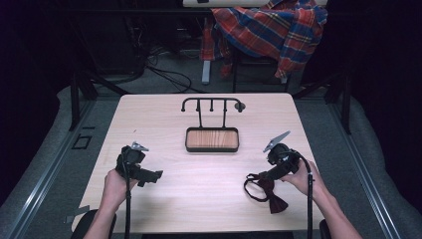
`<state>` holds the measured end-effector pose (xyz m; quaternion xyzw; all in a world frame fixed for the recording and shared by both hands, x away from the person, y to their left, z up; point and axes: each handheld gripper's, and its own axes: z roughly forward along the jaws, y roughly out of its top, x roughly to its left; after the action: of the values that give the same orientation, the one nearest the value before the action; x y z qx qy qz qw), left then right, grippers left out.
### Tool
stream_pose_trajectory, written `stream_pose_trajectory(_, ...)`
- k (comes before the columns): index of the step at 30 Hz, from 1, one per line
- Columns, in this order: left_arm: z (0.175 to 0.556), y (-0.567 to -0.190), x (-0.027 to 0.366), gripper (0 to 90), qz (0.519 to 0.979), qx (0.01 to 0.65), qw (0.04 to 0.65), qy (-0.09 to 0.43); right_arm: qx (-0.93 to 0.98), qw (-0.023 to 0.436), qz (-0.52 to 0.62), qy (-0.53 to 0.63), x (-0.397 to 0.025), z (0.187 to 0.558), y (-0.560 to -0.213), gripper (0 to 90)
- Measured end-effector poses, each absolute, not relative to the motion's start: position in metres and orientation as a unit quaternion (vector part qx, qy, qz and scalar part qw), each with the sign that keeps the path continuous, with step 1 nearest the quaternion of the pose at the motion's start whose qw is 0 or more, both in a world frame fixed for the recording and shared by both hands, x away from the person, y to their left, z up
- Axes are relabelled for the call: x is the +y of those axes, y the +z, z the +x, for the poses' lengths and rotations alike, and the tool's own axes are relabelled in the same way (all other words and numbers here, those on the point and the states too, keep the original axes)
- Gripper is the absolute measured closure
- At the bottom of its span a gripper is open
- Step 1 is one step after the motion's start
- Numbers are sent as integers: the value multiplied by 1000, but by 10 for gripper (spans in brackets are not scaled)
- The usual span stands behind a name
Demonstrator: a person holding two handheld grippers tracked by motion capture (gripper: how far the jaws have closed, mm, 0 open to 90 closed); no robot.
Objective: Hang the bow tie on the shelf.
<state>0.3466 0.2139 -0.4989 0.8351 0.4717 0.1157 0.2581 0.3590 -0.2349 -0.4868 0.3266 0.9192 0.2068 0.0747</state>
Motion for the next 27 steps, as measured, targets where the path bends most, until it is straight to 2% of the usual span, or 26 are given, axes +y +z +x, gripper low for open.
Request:
stream_pose_trajectory(1, 347, -499, 214, 1, 834, 473, 258, 117, 923, 70, 321, 202, -231, 360, -489, 418)
stream_pose_trajectory(4, 347, -499, 215, 1, 834, 473, 259, 117, 924, 67, 320, 199, -227, 361, -492, 450)
stream_pose_trajectory(9, 346, -499, 214, 1, 835, 472, 258, 115, 943, 59, 289, 153, -214, 364, -505, 588)
stream_pose_trajectory(17, 346, -500, 213, 1, 836, 471, 256, 115, 954, 69, 271, 105, -203, 367, -520, 703)
stream_pose_trajectory(27, 346, -500, 213, 2, 837, 471, 255, 115, 960, 71, 260, 79, -201, 367, -533, 744)
